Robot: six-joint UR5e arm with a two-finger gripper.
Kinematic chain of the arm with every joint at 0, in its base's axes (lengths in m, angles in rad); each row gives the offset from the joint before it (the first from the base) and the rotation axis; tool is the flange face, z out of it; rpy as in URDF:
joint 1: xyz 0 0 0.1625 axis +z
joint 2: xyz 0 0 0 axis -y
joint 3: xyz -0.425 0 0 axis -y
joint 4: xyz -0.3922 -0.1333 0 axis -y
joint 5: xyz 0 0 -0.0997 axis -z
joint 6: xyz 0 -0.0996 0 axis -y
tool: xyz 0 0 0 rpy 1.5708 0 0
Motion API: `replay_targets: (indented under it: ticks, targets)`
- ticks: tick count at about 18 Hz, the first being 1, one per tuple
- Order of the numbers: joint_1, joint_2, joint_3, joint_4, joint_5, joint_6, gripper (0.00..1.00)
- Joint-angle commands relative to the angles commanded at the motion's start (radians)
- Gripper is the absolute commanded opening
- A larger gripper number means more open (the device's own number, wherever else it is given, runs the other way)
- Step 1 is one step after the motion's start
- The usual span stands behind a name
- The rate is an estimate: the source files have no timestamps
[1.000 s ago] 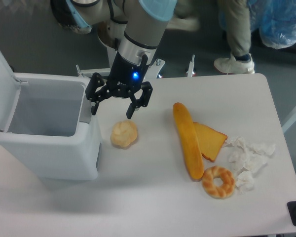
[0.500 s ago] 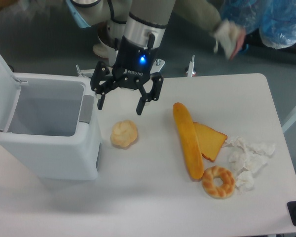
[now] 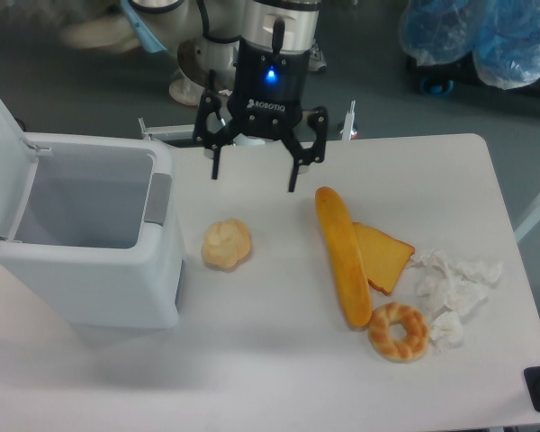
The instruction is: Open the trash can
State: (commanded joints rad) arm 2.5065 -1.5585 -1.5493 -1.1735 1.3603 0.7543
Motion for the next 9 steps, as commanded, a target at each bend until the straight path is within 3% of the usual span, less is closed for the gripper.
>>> replay_targets:
  ticks: [4, 9]
  targets:
    - [0.003, 0.0, -0.005, -0.005, 0.089, 0.193, 1.0]
    - [0.009, 0.002, -0.009, -0.003, 0.095, 0.243, 1.0]
